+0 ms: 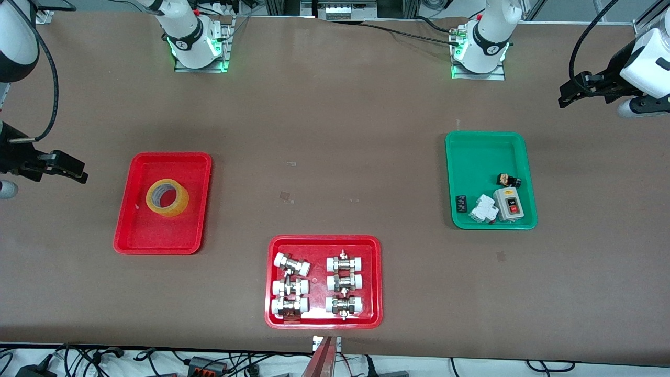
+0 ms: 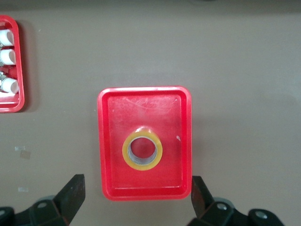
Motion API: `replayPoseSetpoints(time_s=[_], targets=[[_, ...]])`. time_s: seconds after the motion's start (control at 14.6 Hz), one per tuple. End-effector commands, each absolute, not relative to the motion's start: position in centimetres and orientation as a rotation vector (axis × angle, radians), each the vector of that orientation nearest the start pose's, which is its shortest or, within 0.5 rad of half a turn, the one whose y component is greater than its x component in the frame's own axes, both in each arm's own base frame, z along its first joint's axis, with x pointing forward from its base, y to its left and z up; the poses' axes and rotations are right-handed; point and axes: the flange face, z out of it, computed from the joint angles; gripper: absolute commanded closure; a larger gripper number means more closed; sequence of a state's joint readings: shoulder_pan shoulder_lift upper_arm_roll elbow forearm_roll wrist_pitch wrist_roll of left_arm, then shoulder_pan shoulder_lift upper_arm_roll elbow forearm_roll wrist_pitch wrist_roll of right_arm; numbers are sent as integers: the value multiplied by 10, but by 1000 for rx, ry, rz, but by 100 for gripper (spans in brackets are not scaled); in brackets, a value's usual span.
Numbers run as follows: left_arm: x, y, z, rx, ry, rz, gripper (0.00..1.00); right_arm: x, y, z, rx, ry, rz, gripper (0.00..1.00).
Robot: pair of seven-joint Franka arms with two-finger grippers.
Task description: Left arm passes tape to right arm into tray
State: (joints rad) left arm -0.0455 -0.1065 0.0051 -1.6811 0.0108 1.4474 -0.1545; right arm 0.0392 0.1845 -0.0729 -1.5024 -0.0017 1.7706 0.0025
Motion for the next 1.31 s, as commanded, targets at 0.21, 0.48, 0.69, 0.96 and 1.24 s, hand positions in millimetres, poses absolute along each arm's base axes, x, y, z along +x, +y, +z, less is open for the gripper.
replayPoseSetpoints(time_s=[0.21, 0.48, 0.69, 0.96, 1.24], targets=[[512, -21, 625, -3107, -194, 186, 0, 562, -21, 555, -3160, 45, -36, 0], [512, -21, 625, -3106, -197, 186, 0, 570, -19, 558, -3159, 41, -53, 0], [511, -21, 625, -3106, -197, 188, 0, 572, -15, 569, -3159, 32, -77, 0], [511, -21, 625, -3106, -197, 188, 0, 572, -11, 570, -3159, 15, -75, 0], [511, -21, 625, -3106, -197, 188, 0, 570, -17, 569, -3157, 37, -55, 0]])
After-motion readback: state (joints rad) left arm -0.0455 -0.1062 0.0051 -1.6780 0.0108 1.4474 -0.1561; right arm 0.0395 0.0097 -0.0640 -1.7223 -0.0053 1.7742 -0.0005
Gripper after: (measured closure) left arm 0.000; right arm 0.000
